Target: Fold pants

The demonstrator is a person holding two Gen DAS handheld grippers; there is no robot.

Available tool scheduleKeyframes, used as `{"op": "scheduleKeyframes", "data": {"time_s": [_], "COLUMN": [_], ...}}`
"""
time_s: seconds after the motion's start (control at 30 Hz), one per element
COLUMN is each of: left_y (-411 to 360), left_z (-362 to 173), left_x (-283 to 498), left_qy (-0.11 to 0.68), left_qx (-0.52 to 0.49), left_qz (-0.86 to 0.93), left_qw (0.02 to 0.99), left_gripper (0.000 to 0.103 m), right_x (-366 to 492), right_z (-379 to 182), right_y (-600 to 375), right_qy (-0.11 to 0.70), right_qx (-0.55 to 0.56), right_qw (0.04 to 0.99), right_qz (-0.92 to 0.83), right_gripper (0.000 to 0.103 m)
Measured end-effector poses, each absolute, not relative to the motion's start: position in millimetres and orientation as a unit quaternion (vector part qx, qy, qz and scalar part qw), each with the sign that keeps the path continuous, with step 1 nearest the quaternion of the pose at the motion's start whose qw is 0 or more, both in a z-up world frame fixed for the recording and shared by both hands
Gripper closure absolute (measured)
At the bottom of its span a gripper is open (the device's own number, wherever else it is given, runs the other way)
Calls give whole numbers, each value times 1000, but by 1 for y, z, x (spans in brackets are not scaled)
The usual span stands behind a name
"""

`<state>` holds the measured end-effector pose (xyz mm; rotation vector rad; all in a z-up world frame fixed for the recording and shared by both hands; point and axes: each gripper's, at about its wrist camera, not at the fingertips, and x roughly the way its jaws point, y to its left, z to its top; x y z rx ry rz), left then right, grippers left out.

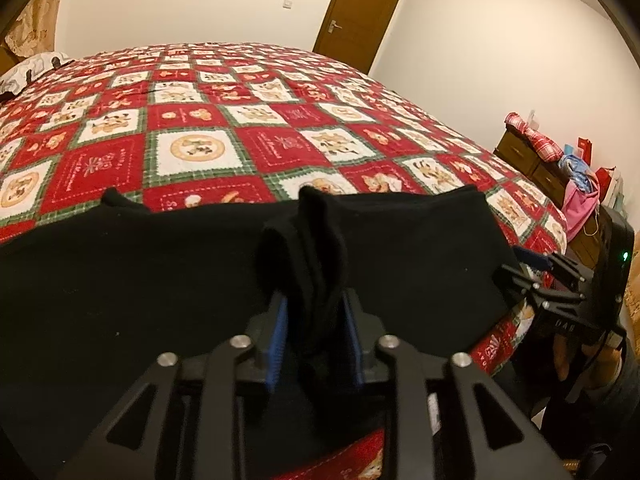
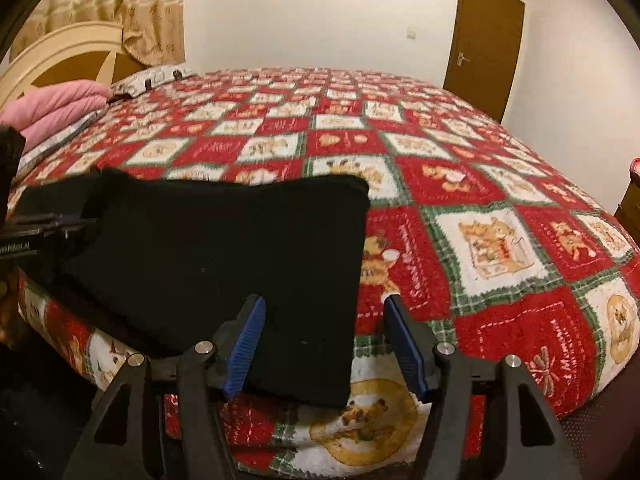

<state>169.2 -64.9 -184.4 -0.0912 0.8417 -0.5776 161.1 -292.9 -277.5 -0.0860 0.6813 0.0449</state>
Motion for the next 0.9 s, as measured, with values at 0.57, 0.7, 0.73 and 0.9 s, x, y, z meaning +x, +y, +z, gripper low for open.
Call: {"op": "scheduleKeyframes", "data": {"time_s": [0.57,0.7,0.73,0.9], "left_y": [-5,21,25,45], "left_z": [-177,-179,-179,-180], "left_x": [158,156,156,155], "left_qy": [394,398,398,399], "left_qx": [-25,-28,-29,-27], "left_qz": [-203,-175,-170,-150], "left_qw": [896,900,901,904], "left_gripper": [39,34,34,34], "right_x": [190,214,219,230], "right_z": [-235,-244,-249,-289], "right_y": [-183,-145,-136,-95], "right_qy": [284,303,309,347], "right_qx": [-39,-30,-30,-100], "right_qw": [945,932,929,911], "right_qz": [160,197,201,198], "right_gripper": [40,40,40,39]}}
